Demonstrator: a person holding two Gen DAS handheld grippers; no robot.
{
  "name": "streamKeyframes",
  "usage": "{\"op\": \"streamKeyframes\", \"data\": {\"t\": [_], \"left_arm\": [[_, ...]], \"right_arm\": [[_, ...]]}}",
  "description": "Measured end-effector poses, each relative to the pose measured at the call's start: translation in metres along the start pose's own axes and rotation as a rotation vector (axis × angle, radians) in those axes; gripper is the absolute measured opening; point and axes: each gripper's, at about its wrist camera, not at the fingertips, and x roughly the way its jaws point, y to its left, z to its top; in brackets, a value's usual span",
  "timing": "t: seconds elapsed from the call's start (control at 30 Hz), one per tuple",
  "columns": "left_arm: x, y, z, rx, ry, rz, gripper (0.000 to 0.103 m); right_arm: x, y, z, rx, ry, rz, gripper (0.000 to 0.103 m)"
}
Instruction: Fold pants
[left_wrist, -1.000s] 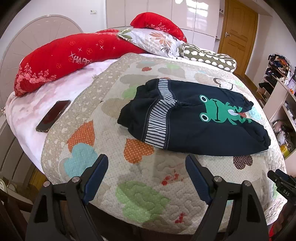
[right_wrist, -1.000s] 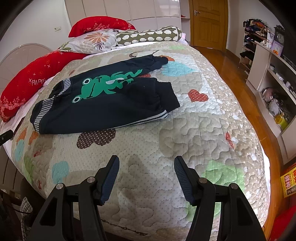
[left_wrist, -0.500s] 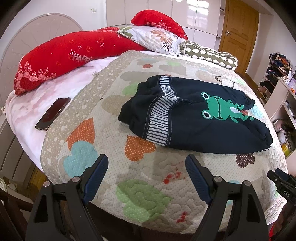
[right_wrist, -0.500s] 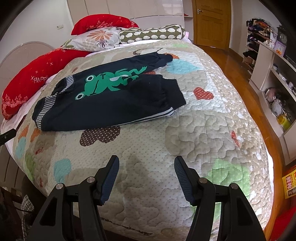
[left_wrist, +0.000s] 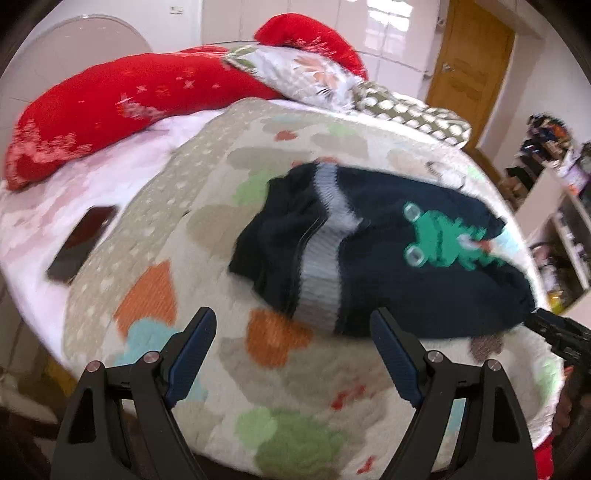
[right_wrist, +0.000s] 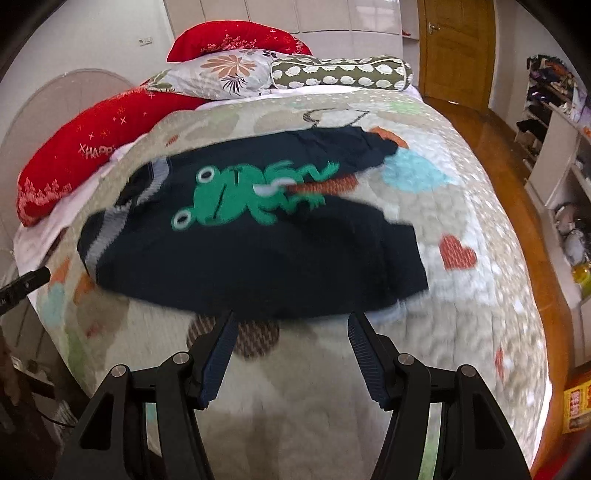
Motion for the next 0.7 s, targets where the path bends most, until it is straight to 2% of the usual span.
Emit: {"op": "streamKeyframes", "data": {"t": [0.1, 0.2, 0.33, 0.53, 0.7], "left_arm": [[0.011, -0.002, 0.031, 0.011, 0.029, -0.077, 0.084], [0.031, -0.011, 0.069, 0.055, 0.054, -0.135, 0.085], [0.082, -0.023, 0.119, 0.081, 0.129, -0.210, 0.086], [0.158, -0.021, 0.164, -0.004, 0.209, -0.278, 0.085], [0.217, -0.020, 0.184, -0.008, 0.255, -0.297, 0.085]], "right_arm": [[0.005, -0.004, 0.027, -0.025, 0.007, 0.009, 0.066], [0.019, -0.005, 0.064, -0.106, 0.025, -0.020, 0.066], [0.049, -0.008, 0.116, -0.172, 0.073, -0.052, 0.066], [0.112, -0.018, 0.196, -0.148, 0.158, -0.047, 0.066], [0.163, -0.008, 0.231, -0.212, 0.213, -0.044, 0.066]]}}
